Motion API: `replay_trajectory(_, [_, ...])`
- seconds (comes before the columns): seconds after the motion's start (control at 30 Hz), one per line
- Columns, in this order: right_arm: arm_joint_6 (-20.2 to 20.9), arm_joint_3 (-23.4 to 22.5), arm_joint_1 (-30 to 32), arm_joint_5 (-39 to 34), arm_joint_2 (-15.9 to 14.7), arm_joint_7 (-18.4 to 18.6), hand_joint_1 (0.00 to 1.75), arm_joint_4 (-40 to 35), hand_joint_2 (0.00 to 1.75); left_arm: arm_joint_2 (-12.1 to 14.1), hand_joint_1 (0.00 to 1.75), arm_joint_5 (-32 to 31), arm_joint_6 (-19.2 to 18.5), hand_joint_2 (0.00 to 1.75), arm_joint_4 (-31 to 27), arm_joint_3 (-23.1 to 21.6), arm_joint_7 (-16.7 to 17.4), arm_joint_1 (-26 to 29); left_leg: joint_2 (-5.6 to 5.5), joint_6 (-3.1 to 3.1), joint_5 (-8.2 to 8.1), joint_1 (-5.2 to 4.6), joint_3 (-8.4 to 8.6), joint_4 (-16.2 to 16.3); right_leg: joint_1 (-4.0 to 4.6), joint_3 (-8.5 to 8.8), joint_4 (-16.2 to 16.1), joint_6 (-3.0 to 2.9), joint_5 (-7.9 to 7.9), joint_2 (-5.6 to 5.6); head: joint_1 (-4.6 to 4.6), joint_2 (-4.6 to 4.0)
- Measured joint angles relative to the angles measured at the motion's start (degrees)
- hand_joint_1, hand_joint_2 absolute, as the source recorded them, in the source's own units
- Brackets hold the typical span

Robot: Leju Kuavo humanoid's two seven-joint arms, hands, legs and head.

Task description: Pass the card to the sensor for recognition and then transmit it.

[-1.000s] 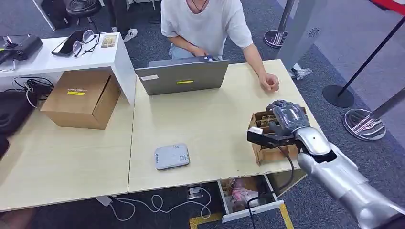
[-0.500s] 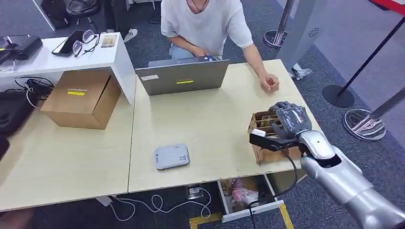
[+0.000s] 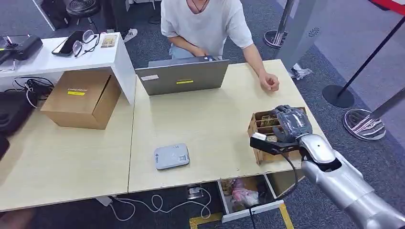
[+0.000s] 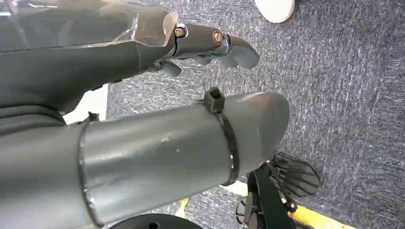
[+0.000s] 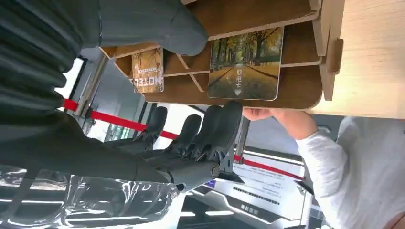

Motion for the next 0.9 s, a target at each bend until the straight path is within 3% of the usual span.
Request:
replay_trajectory(0.4, [0.13, 0.00, -0.19, 0.96, 0.42, -0.68, 0.75, 0.33, 1.75, 0.02, 0.00, -0.24, -0.07, 0.00, 0.00, 0.02, 0.13, -0.02, -0.01, 0.01, 0.00, 0.00, -0.02, 0.00, 0.00, 0.00, 0.00, 0.00, 0.00, -0.01, 0.00, 0.00])
replay_trajectory(0.9, [0.50, 0.02, -1.34, 0.98, 1.88, -2.21, 0.82, 3.19, 1.75, 0.00, 0.00, -0.50, 0.63, 0.00, 0.00, 0.00, 1.20, -0.12, -0.01, 0.03, -0.02, 0.00, -0.02, 0.00, 0.00, 0.00, 0.00, 0.00, 0.00, -0.02, 0.00, 0.00])
